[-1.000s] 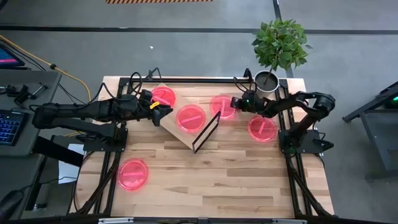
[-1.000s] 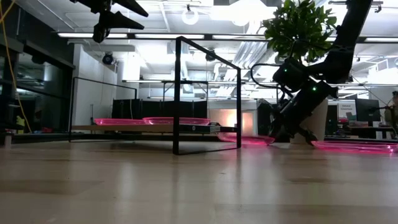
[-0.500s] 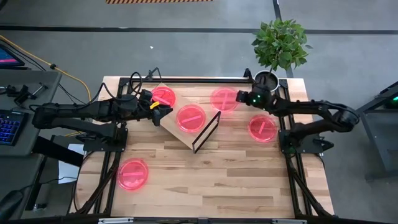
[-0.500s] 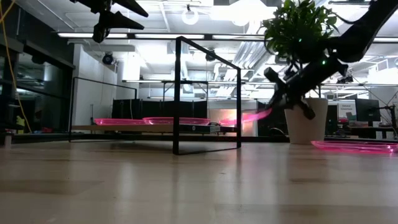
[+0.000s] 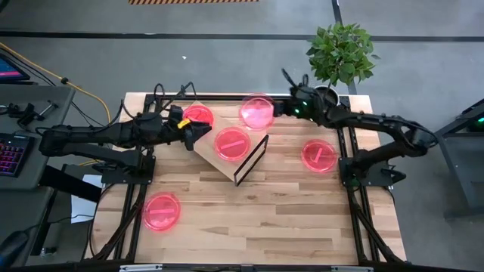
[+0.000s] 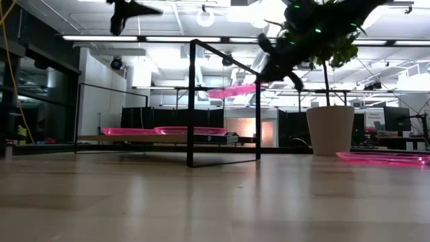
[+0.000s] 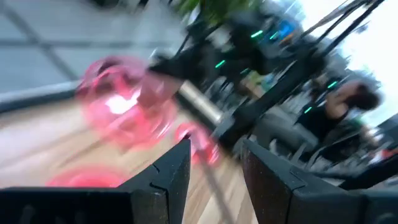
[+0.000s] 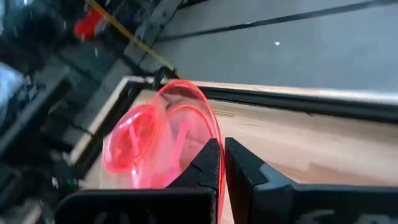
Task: Place and stack plates onto a shelf
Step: Stack the pink plate on top of the right pink plate on the shelf
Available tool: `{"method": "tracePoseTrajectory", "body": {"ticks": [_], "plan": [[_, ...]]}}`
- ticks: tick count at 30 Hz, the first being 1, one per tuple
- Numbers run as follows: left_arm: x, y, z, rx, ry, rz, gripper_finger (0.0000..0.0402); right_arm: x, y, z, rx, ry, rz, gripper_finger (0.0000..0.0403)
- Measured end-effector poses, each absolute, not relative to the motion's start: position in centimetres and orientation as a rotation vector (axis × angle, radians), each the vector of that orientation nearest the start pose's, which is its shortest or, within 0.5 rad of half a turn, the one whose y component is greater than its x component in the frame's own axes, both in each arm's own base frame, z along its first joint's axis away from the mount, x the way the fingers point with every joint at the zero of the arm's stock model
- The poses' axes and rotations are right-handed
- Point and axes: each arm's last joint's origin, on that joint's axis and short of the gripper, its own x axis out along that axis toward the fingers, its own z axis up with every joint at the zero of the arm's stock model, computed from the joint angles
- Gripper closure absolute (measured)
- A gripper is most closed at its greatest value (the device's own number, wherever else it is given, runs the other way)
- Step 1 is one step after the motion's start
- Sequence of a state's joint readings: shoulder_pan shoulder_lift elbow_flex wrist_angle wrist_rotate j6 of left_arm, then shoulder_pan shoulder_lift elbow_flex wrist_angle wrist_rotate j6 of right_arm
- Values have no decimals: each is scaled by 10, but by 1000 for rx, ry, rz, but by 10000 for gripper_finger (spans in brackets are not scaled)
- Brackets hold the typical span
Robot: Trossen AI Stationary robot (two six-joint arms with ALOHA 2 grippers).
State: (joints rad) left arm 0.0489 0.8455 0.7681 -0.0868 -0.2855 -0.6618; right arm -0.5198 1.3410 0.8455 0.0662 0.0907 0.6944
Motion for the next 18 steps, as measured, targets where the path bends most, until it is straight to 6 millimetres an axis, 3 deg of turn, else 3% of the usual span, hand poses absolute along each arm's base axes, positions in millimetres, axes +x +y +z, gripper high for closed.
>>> {"method": "tracePoseTrajectory", "body": {"ticks": [3, 7, 13, 18], "plan": [[189, 17, 339, -600, -69, 334, 270, 273, -158, 268, 701, 304, -666, 403], [188, 17, 354, -545, -215, 291, 270, 305, -167, 267, 657, 429, -594, 403], [186, 17, 365, -507, -316, 253, 270, 353, -161, 250, 616, 550, -478, 403], [186, 17, 365, -506, -315, 254, 270, 373, -153, 238, 558, 650, -433, 403]]}}
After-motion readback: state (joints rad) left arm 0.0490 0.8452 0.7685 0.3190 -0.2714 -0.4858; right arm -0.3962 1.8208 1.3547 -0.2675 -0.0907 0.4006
